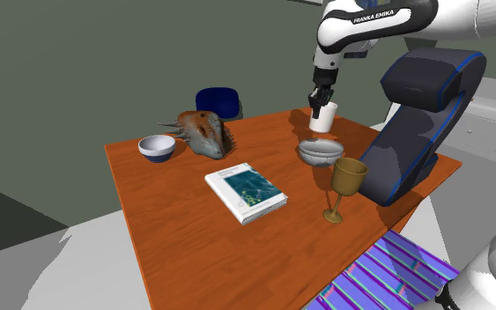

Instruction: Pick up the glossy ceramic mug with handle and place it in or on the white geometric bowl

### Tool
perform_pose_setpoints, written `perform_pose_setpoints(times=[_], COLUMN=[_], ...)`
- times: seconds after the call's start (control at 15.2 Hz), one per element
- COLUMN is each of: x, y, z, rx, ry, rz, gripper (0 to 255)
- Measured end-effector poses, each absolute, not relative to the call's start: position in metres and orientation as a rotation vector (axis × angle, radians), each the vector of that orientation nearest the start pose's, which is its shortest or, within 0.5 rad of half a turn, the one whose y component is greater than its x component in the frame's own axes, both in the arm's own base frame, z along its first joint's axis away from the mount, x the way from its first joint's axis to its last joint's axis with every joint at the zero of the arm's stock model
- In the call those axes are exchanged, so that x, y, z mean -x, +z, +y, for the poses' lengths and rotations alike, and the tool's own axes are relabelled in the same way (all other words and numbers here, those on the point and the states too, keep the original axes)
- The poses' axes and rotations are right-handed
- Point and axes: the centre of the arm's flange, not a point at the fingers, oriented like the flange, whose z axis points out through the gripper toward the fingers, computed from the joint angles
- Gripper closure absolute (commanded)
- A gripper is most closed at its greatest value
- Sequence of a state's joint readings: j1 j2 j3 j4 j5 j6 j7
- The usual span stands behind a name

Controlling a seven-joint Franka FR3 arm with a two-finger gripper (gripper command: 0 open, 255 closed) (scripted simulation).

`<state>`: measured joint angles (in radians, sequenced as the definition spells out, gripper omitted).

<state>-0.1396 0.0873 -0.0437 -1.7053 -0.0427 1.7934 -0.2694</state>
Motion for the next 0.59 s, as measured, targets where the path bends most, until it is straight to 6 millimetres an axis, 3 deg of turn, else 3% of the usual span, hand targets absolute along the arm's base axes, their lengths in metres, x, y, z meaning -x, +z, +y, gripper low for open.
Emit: perform_pose_setpoints(times=[0.33, 0.59], x=[-0.573, -0.570], y=[0.537, 0.519], z=[-0.176, -0.183], rx=[3.183, 3.182], ry=[0.015, 0.016], rz=[-0.152, -0.153], gripper=[255, 255])
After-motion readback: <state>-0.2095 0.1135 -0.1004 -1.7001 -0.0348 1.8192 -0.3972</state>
